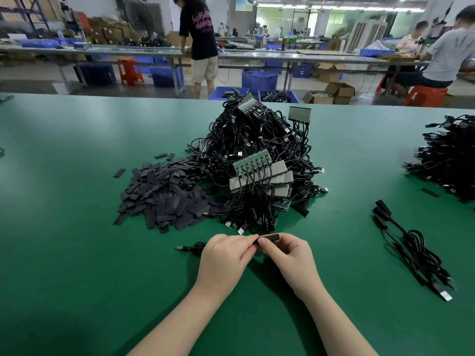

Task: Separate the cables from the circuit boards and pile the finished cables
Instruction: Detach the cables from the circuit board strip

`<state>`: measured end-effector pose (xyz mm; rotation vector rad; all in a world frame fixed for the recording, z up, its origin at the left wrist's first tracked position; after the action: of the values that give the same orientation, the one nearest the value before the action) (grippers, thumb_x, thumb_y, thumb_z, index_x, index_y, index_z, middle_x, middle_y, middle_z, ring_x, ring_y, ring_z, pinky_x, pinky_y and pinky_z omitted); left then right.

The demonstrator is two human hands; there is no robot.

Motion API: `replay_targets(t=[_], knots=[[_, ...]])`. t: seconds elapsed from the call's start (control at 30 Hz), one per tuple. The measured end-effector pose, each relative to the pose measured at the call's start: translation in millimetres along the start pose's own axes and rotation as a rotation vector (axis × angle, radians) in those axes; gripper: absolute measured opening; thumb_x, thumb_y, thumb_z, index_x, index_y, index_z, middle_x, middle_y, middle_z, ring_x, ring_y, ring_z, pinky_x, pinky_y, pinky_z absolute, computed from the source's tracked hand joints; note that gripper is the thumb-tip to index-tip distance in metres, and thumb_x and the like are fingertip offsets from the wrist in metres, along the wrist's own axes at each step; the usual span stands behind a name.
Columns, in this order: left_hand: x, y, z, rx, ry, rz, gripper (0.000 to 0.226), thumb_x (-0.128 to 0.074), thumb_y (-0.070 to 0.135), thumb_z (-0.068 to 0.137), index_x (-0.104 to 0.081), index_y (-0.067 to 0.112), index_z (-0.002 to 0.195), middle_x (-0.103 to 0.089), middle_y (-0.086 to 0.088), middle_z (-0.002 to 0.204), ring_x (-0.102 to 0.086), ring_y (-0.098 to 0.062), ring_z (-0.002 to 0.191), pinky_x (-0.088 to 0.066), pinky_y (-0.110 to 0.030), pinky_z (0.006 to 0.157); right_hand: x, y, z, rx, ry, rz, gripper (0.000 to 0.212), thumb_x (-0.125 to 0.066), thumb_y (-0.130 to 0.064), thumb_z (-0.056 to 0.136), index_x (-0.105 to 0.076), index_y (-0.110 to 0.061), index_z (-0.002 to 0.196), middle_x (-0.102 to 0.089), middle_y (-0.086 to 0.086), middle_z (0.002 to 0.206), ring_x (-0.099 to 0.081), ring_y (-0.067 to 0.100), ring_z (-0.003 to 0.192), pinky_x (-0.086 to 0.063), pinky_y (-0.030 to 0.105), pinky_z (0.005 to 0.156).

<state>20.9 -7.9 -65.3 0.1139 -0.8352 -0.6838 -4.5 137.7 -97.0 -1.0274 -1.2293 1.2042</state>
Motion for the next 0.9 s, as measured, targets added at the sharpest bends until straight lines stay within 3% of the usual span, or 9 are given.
replay_targets(t=[0.17, 0.3, 0.43, 0.53, 0.6, 0.73, 0.9], knots=[[1.7, 2.8, -0.7, -0.066, 0.042, 0.027, 0.022, -0.072, 0.015, 0.077, -0.077, 0.009, 0.097, -0.075, 0.005, 0.084, -0.065, -0.012, 0.067, -0.049, -0.026, 0.068, -1.9, 3.2, 1.3, -0.010, -0.026, -0.013, 0.014, -0.076, -0.017, 0.087, -0.079, -0.029, 0.081, -0.077, 0.003, 0.079, -0.067, 0.013, 0.071, -0.054, 0.033, 0.070], [0.2, 3.0, -0.3, -0.089, 0.034, 0.022, 0.028, -0.072, 0.013, 0.076, -0.075, 0.006, 0.103, -0.075, 0.002, 0.083, -0.061, -0.016, 0.061, -0.047, -0.026, 0.066, -2.9, 2.1, 2.3, 0.008, -0.033, -0.038, 0.015, -0.076, -0.020, 0.087, -0.078, -0.034, 0.082, -0.075, 0.003, 0.076, -0.060, 0.009, 0.065, -0.049, 0.026, 0.064], [0.1, 4.4, -0.5, -0.092, 0.007, 0.007, 0.026, -0.072, 0.011, 0.078, -0.076, 0.006, 0.103, -0.075, 0.001, 0.087, -0.065, -0.016, 0.065, -0.052, -0.027, 0.066, -4.4, 0.6, 1.8, 0.032, -0.040, -0.036, 0.013, -0.077, -0.019, 0.087, -0.078, -0.031, 0.083, -0.076, -0.002, 0.081, -0.065, 0.009, 0.072, -0.052, 0.026, 0.069], [2.6, 1.4, 1.0, -0.014, 0.020, 0.000, 0.025, -0.072, 0.009, 0.077, -0.076, 0.007, 0.102, -0.076, 0.001, 0.087, -0.066, -0.016, 0.068, -0.053, -0.027, 0.067, -3.9, -2.1, 0.2, 0.096, 0.017, -0.057, 0.030, -0.078, -0.016, 0.085, -0.071, -0.039, 0.104, -0.076, -0.013, 0.090, -0.069, 0.003, 0.079, -0.051, 0.017, 0.075], [5.1, -2.2, 2.3, 0.050, 0.045, 0.003, 0.025, -0.077, 0.009, 0.076, -0.077, 0.007, 0.101, -0.076, 0.001, 0.088, -0.068, -0.014, 0.070, -0.054, -0.026, 0.068, 1.7, 0.0, -0.7, 0.110, 0.105, -0.048, 0.048, -0.077, -0.016, 0.086, -0.061, -0.045, 0.120, -0.074, -0.019, 0.095, -0.065, 0.000, 0.072, -0.049, 0.011, 0.069], [4.0, -2.1, 2.6, 0.064, 0.033, 0.027, 0.032, -0.086, 0.008, 0.069, -0.077, 0.008, 0.099, -0.076, 0.001, 0.086, -0.069, -0.014, 0.070, -0.054, -0.025, 0.067, 2.1, 1.4, -3.0, 0.198, 0.125, -0.151, 0.052, -0.071, -0.015, 0.091, -0.055, -0.051, 0.124, -0.073, -0.022, 0.092, -0.058, 0.000, 0.065, -0.046, 0.008, 0.066], [2.3, 1.3, 2.0, 0.004, 0.008, 0.040, 0.032, -0.087, 0.009, 0.069, -0.077, 0.007, 0.099, -0.076, 0.002, 0.083, -0.067, -0.014, 0.065, -0.055, -0.025, 0.065, -3.8, 6.3, -2.1, 0.223, 0.088, -0.298, 0.047, -0.069, -0.014, 0.093, -0.058, -0.030, 0.136, -0.067, -0.030, 0.078, -0.050, -0.001, 0.057, -0.041, 0.006, 0.062]])
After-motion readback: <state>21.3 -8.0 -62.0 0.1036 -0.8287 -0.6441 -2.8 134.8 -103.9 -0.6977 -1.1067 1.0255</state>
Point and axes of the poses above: each hand's wrist, its own z-axis towards the middle knuckle, its own x-axis out of the back of the hand, y = z × x, the point moved 7 cm from there along z, towards the middle knuckle
